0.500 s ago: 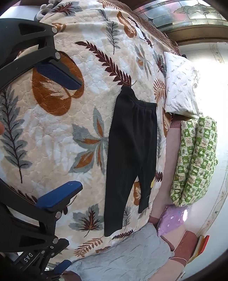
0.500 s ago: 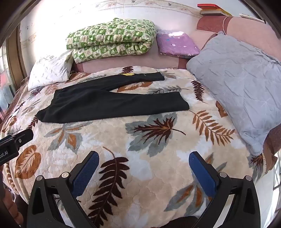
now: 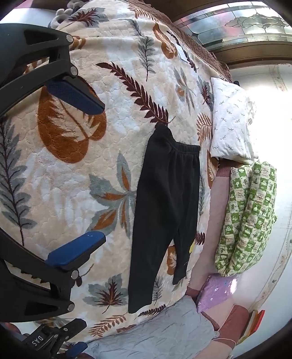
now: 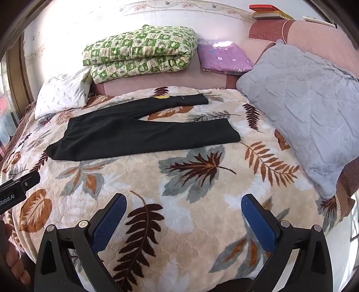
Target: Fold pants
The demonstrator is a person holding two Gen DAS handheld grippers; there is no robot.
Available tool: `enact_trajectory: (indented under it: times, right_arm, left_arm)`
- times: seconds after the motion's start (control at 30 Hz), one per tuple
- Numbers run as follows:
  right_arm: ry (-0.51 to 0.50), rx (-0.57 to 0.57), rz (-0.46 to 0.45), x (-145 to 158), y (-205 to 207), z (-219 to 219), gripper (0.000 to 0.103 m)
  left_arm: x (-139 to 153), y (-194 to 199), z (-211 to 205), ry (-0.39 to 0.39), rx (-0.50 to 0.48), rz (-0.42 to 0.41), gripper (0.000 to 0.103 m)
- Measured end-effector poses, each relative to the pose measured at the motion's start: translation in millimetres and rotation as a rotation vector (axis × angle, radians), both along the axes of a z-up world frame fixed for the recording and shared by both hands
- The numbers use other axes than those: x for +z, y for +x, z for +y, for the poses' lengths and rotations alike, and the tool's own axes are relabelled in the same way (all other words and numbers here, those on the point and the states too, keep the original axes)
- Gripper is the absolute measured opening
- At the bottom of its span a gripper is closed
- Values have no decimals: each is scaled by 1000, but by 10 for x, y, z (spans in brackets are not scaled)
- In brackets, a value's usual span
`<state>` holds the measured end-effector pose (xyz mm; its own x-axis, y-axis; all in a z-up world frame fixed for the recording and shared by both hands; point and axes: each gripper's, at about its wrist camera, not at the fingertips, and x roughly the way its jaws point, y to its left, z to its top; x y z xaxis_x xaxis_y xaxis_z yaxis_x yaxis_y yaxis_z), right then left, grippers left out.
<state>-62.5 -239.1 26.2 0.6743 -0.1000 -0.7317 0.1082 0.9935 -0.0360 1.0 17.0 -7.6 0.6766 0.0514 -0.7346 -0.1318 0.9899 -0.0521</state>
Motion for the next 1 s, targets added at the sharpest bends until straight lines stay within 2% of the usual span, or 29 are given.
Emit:
enact_trajectory:
  times: [1.0]
  right_arm:
    - [15, -7, 25, -85, 79, -12, 103]
  left_arm:
    - [-96, 73, -37, 21, -18, 37, 103]
